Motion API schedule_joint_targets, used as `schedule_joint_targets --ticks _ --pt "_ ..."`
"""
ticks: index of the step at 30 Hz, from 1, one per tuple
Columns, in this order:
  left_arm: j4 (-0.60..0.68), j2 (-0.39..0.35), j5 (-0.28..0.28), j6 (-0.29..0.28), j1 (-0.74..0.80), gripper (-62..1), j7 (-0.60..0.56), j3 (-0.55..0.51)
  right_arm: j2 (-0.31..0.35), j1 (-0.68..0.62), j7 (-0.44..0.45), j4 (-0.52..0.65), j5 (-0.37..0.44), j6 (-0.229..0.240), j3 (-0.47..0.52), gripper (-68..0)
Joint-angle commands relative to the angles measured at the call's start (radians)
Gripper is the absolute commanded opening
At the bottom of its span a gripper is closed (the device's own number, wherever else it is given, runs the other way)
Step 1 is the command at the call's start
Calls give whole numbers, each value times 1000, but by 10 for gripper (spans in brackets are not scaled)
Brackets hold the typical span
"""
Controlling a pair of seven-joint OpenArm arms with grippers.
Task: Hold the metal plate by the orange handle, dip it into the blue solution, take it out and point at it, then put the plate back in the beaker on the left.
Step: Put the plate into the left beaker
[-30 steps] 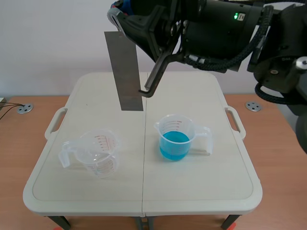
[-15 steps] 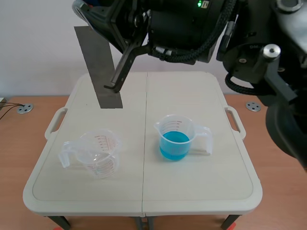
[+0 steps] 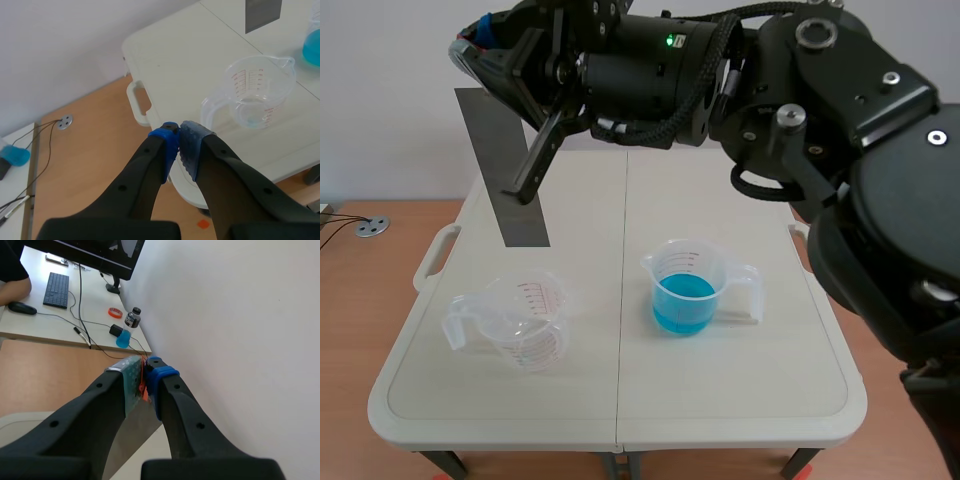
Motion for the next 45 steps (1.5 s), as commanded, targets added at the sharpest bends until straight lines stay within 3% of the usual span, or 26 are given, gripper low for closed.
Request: schedule_joint_targets --ticks 1,21,45 --pt "18 2 -10 0 5 -558 -13 -5 -18 26 15 0 10 -8 -5 -664" --pt "18 2 -10 -1 5 -558 -13 -5 -47 34 17 -65 -12 -7 -65 -664" --pt "18 2 -10 -1 5 -558 -13 -5 -48 34 103 -279 -17 -7 -98 -664"
